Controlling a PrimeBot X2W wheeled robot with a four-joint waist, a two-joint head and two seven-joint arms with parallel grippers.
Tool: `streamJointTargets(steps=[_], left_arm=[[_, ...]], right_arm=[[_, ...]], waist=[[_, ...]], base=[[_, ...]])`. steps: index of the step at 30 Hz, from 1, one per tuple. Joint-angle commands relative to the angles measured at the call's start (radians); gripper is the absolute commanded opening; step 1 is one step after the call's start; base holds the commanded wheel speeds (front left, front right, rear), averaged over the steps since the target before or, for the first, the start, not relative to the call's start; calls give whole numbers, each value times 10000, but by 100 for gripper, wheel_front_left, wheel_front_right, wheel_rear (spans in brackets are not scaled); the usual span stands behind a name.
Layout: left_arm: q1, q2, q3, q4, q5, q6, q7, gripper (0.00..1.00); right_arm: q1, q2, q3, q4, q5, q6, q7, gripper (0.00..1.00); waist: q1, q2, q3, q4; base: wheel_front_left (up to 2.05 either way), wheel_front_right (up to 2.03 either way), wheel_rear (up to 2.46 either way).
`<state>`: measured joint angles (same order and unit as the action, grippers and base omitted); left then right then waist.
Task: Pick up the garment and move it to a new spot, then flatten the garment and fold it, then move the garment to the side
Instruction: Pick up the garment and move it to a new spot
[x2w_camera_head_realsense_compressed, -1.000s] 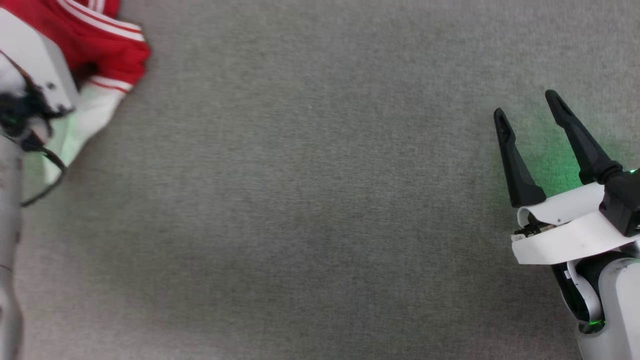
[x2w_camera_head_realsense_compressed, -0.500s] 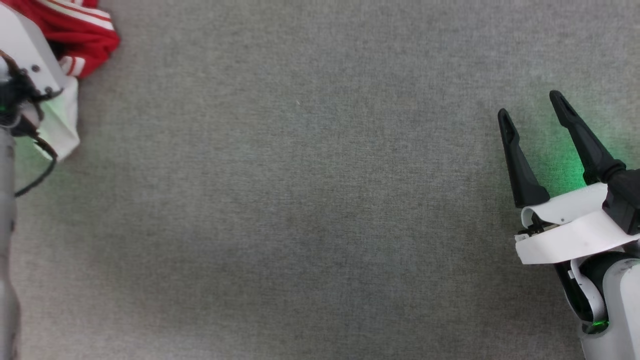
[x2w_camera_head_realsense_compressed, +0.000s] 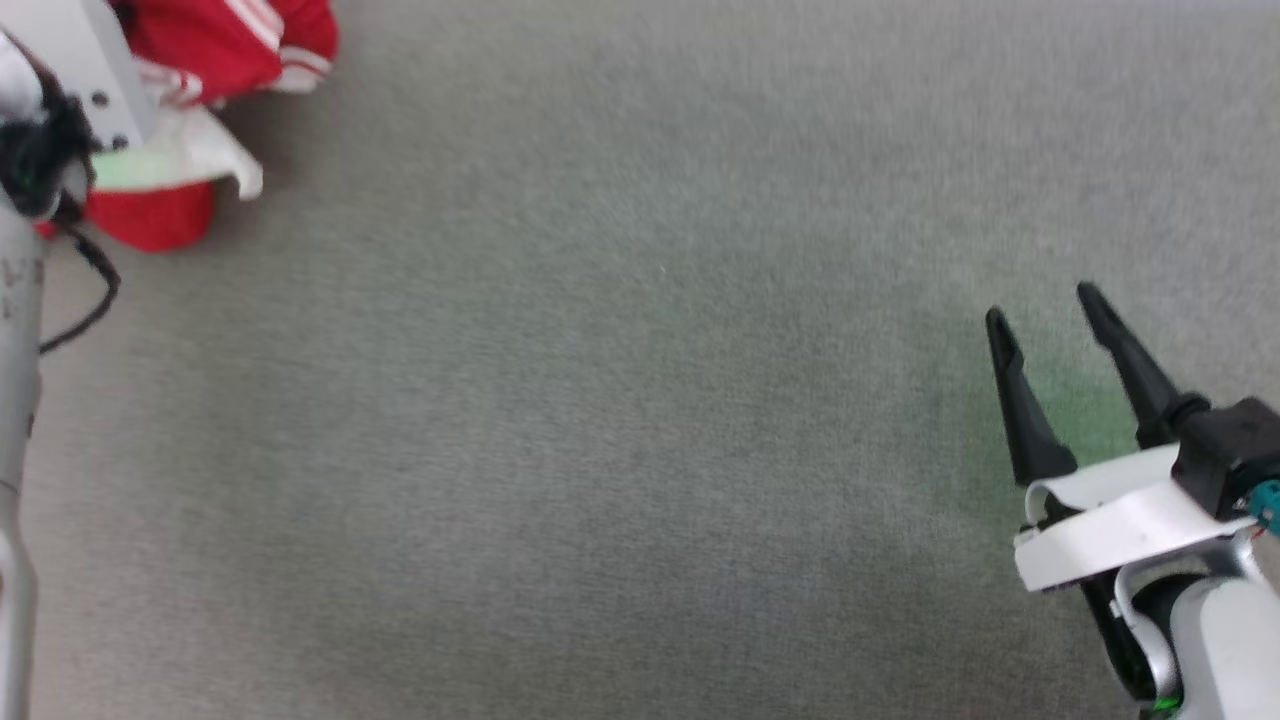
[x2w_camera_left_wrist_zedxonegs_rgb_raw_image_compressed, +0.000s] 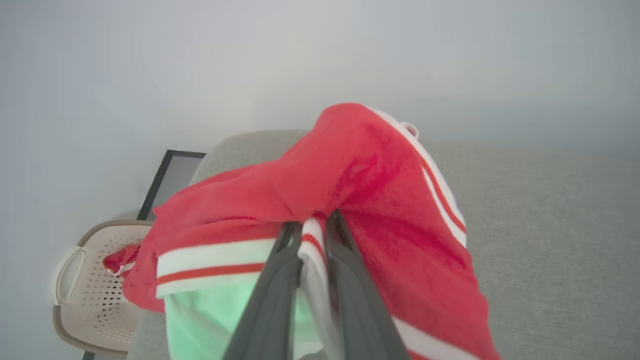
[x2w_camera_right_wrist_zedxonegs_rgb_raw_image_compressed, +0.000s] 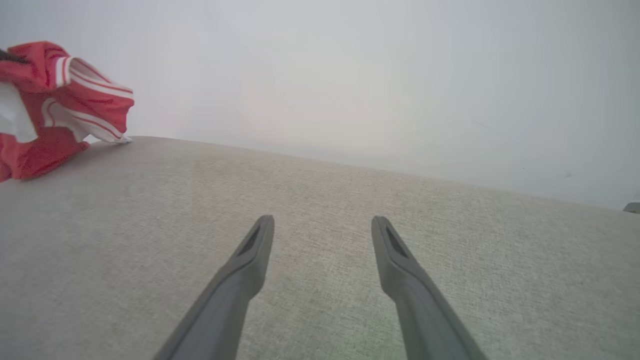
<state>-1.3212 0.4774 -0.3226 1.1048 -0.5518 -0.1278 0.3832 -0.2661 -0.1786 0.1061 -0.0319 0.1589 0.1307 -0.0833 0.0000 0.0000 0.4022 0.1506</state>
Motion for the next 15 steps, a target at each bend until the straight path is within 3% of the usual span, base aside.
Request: streamJointTargets(steps=[1,8,15], left_arm=[[-166,32,-203,-272,79,-38,-168,0],[-353,102,-1021,-1448,-170,-37,-263,0],[-171,176,-1779,-2831,-919,-35,499,0]], right_arm=[[258,108,-36,128,113,1,-121,100],[860,443,-187,540,155,1,-404,100],[1318,665,-506,748,163,1,-619,100]], waist=[[0,0,-1226,533],[0,0,-2463,740],[0,0,-3344,546]], base=[[0,0,0],[0,0,0],[0,0,0]])
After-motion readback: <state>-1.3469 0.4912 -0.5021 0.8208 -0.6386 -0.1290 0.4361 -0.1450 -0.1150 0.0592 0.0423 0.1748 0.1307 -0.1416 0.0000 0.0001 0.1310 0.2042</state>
